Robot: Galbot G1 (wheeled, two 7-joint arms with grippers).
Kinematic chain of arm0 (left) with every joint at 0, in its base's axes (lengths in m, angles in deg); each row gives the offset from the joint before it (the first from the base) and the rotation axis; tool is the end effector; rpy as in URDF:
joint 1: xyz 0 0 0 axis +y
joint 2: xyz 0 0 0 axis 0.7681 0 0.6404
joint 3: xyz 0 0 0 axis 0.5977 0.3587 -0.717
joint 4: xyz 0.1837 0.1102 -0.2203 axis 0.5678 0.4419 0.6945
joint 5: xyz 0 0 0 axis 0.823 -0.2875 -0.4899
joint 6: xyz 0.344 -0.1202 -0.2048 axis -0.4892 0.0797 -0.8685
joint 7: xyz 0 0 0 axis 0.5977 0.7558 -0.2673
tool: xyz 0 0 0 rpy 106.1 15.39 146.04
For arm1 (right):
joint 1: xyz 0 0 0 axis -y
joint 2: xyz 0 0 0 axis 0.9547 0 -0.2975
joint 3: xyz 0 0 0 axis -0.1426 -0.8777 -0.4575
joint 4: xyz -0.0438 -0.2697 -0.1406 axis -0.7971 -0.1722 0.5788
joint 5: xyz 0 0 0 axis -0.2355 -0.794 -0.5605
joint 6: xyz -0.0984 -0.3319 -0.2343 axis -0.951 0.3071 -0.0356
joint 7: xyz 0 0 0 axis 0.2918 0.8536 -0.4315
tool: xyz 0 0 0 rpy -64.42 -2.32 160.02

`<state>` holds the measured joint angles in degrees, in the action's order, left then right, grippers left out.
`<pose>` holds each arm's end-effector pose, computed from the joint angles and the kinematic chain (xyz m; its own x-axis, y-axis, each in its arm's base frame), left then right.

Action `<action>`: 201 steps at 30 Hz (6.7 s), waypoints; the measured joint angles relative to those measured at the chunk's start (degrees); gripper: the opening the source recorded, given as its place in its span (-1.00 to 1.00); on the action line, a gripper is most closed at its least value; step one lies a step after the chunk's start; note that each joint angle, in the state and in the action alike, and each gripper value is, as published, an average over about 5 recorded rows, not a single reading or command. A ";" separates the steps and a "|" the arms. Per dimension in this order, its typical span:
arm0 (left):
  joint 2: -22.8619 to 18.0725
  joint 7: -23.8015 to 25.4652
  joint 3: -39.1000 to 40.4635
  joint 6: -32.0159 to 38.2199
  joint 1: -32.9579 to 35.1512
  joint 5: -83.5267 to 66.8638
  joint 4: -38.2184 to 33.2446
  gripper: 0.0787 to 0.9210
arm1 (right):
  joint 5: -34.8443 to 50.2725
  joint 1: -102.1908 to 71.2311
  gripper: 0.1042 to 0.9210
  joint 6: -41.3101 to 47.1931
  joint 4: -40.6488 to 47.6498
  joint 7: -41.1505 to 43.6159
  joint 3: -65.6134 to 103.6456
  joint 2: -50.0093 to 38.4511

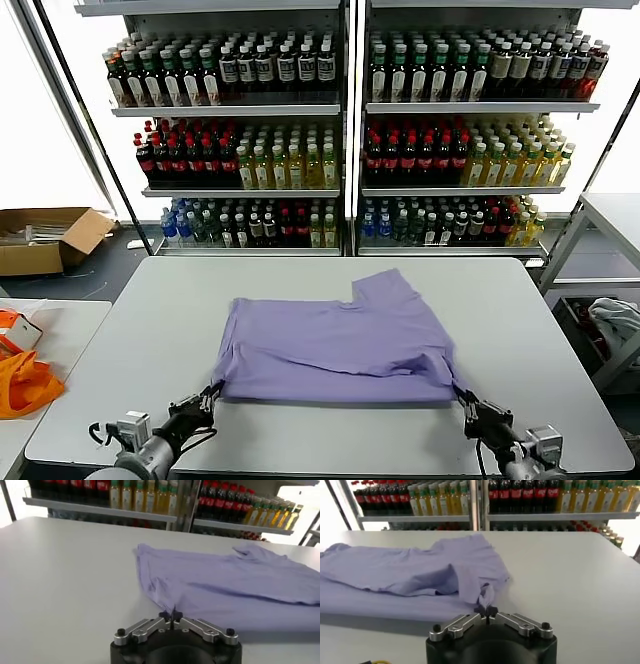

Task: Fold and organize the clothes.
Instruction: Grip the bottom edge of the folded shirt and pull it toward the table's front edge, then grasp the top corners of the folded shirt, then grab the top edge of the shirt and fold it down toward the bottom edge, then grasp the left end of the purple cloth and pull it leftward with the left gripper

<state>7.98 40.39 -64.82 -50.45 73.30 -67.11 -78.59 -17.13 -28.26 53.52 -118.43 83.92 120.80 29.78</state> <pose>0.2592 0.0619 -0.2577 -0.8269 0.2266 0.5146 0.1758 0.9735 -0.1461 0.2177 -0.0747 -0.2429 -0.8382 -0.1601 0.5214 -0.1891 0.9820 -0.0024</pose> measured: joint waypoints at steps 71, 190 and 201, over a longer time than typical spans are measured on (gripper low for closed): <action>12.01 18.39 25.09 -1.00 -45.57 -6.29 35.63 0.77 | -9.60 69.92 0.76 7.00 58.93 25.43 -24.12 9.46; 6.46 -22.68 12.27 2.98 -5.48 -7.94 -0.15 0.77 | -1.49 5.11 0.76 -24.60 5.18 14.89 9.49 7.56; 3.50 -27.14 16.35 5.28 -4.77 -6.35 0.85 0.22 | -1.85 4.93 0.76 -25.64 4.71 14.81 8.40 8.57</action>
<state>11.48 13.25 -48.47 -45.17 68.54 -73.45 -77.75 -18.98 -23.33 27.87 -113.72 98.73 129.20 38.35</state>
